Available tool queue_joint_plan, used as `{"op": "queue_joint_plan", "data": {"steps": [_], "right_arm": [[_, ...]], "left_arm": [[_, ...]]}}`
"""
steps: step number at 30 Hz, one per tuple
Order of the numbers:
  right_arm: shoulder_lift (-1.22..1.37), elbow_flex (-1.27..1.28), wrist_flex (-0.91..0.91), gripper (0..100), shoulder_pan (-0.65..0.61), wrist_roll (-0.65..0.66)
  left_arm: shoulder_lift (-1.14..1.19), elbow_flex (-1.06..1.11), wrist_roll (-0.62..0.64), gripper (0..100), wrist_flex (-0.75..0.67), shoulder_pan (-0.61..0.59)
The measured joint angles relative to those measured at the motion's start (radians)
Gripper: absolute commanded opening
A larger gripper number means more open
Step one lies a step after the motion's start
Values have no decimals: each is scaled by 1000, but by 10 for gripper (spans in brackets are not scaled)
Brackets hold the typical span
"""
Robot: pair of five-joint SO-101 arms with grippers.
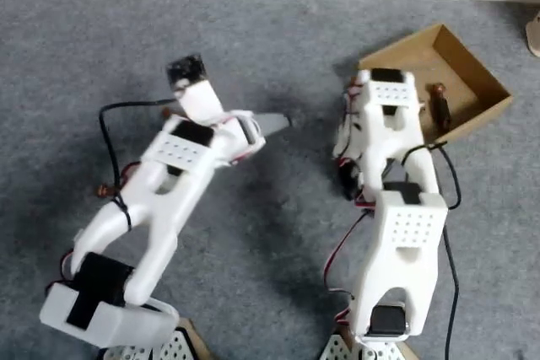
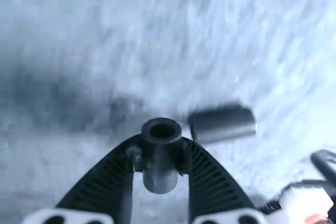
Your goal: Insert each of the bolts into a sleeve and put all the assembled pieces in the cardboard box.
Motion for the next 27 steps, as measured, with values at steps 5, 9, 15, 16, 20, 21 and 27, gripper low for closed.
{"op": "queue_joint_plan", "data": {"steps": [5, 9, 15, 16, 20, 21, 27], "right_arm": [[-69, 97, 0, 5, -63, 5], [-69, 100, 0, 5, -66, 5], [-69, 106, -31, 5, -66, 5], [-69, 106, -32, 5, -66, 5], [-69, 109, -34, 5, -66, 5], [-69, 109, -34, 5, -66, 5], [-69, 109, -34, 5, -66, 5]], "left_arm": [[0, -58, 49, 442, 48, -97], [0, -72, 54, 442, 69, -152], [0, -25, 54, 442, 69, -203], [0, -20, 54, 442, 74, -215], [0, -18, 68, 441, 89, -276], [0, -18, 83, 433, 89, -292], [0, -18, 157, 212, 95, -330]]}}
